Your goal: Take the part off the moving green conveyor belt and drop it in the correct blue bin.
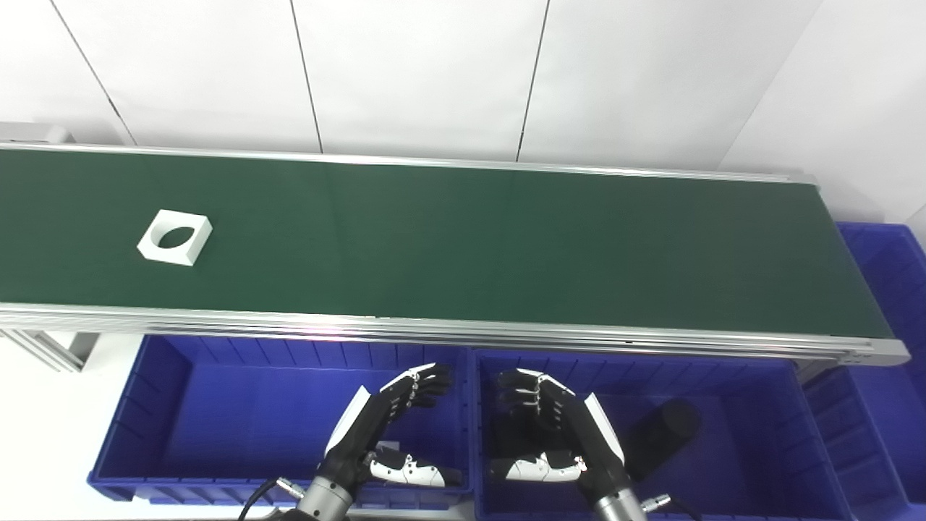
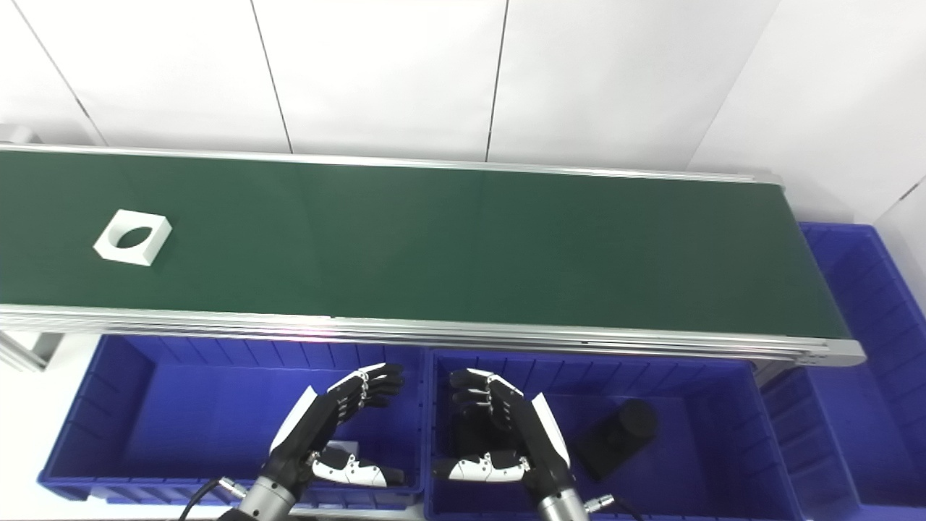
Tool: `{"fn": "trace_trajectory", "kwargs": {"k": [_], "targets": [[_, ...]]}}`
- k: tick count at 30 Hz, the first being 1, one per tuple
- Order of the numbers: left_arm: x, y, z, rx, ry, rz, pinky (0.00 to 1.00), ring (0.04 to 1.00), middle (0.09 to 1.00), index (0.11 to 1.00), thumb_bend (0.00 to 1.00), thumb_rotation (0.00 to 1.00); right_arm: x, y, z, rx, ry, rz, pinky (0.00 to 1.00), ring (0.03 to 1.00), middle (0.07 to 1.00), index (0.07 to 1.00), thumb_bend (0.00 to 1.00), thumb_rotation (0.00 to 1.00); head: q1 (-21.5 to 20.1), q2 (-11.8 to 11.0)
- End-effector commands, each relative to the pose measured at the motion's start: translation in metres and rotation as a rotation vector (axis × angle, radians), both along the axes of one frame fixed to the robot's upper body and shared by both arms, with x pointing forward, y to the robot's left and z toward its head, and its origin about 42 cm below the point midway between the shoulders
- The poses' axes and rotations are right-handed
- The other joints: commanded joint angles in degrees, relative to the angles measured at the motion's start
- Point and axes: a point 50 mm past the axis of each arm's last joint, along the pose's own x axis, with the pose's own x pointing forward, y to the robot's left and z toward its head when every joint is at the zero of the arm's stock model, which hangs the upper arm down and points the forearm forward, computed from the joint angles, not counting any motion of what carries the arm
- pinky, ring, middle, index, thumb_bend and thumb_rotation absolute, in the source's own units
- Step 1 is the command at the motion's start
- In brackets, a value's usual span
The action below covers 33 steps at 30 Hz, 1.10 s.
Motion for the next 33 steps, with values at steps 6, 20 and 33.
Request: {"fn": "trace_trajectory", "kwargs": {"k": [6, 20, 33], "targets": [[0.010, -0.012, -0.001, 0.003, -0.039, -0.003, 0.76, 0.789, 0.797, 0.807, 0.92, 0.17, 0.011, -0.008, 0.002, 0.034, -0.036, -0.010, 0.64, 0.712, 0.770, 0.739, 0.89, 0.19, 3.7, -1.6], [0.012, -0.027, -0.006, 0.040, -0.050, 0.002, 0.72, 0.770, 0.793, 0.806, 0.93, 0.19, 0.011, -0.021, -0.004, 0.049, -0.002, -0.019, 0.63, 0.704, 0.768, 0.731, 0.89, 0.17, 7.8, -3.2], [0.014, -0.034, -0.013, 0.053, -0.038, 0.000, 0.72, 0.758, 0.787, 0.800, 0.93, 0.20, 0.013, -0.027, -0.009, 0.046, 0.021, -0.023, 0.64, 0.713, 0.776, 0.739, 0.88, 0.20, 10.6, -4.5]]}}
